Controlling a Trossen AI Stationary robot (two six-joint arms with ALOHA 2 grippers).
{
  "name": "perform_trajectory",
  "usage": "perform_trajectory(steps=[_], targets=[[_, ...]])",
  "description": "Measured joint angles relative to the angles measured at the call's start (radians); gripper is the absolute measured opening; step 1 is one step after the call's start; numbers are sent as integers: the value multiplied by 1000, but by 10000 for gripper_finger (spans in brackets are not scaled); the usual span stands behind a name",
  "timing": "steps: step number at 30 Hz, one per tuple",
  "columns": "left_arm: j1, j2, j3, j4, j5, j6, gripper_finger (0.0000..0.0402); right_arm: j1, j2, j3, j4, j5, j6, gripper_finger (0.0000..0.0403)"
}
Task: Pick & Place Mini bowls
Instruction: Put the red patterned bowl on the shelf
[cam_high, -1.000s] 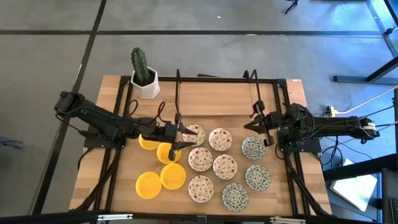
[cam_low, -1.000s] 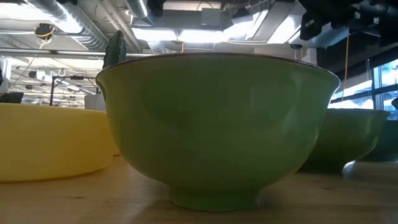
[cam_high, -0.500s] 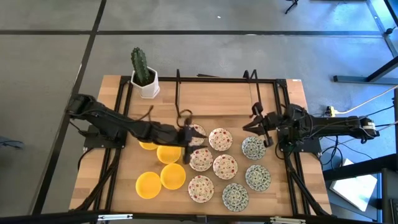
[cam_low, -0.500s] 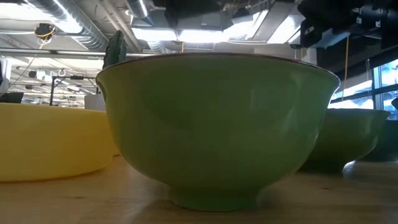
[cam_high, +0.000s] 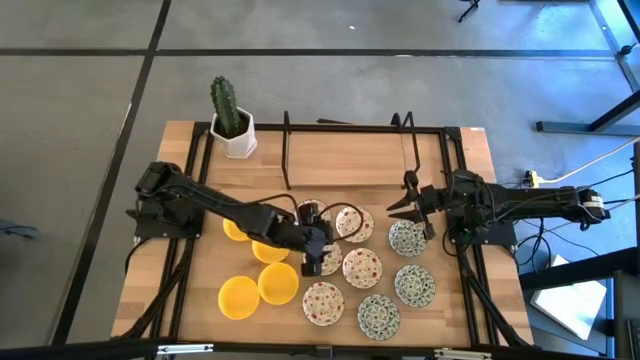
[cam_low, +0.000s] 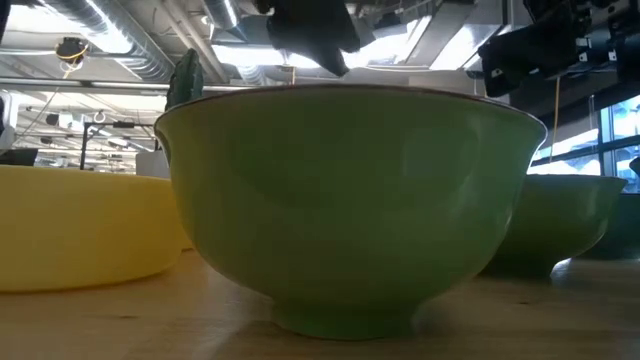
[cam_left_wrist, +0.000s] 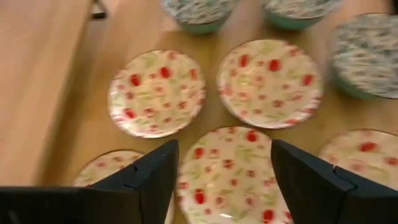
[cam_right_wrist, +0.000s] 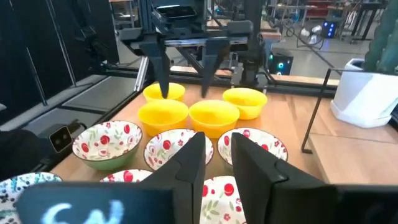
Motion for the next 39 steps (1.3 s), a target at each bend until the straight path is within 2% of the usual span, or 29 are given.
perform_trajectory(steps=[6, 15, 21, 25, 28, 30, 34, 39], targets=[[12, -11, 9, -26, -44, 70, 271, 0, 0, 0, 1, 0, -37, 80], [104, -32, 10, -93, 31, 195, 273, -3, 0, 0, 4, 2, -60, 81], [153, -32, 10, -94, 76, 284, 273, -4, 0, 41, 77, 59, -108, 81], [166, -32, 10, -164, 77, 258, 273, -4, 4, 51, 76, 51, -15, 81], [174, -32, 10, -266, 73, 223, 273, 8, 13, 10, 54, 13, 31, 81], [179, -32, 9, -294, 65, 226, 273, 15, 13, -15, 63, 29, 37, 81], [198, -32, 9, -242, 54, 258, 273, 20, 16, -31, 87, 98, 71, 81], [238, -32, 9, -225, 85, 298, 273, 20, 14, -30, 50, 105, 68, 81]])
